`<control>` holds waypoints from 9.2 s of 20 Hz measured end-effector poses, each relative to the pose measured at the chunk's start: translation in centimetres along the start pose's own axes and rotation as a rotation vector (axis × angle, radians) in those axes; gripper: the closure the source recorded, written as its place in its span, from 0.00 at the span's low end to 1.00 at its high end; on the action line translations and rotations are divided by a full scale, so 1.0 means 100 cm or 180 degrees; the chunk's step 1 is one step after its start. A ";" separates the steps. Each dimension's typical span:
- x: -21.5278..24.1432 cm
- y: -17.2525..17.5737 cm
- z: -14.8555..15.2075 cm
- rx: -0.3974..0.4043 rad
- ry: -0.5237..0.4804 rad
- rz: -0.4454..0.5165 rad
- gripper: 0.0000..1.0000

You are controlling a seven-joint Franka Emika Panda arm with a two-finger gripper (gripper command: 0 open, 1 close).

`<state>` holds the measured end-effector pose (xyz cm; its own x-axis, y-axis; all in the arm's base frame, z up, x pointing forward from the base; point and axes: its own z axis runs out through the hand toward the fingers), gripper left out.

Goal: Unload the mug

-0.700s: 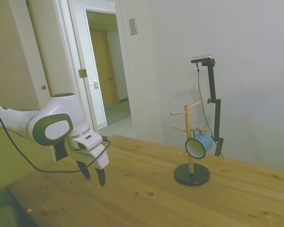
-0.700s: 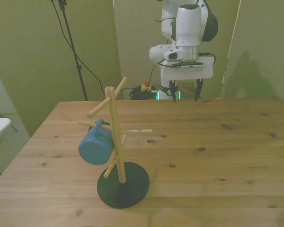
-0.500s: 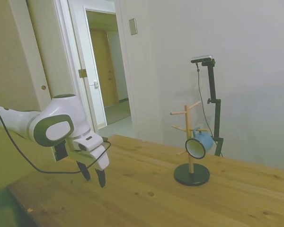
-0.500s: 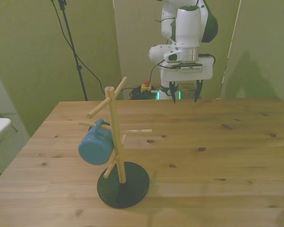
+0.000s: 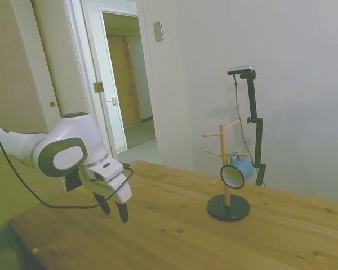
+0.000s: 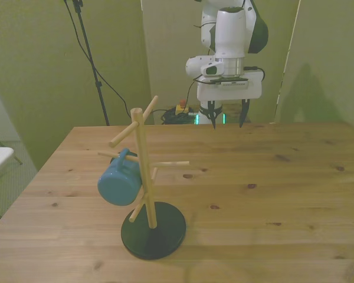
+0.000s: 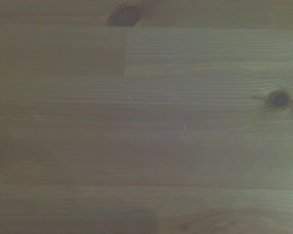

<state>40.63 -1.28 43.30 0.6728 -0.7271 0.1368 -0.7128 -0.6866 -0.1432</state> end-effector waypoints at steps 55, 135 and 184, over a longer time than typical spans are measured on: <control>0.294 0.099 0.005 0.1102 0.1861 0.1264 0.00; 0.329 0.097 0.000 0.0980 0.2110 0.1108 1.00; 0.137 0.004 0.079 0.0023 -0.0078 -0.0124 1.00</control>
<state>51.11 -11.48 37.37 0.7048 -0.6995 0.1185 -0.6845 -0.7144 -0.1455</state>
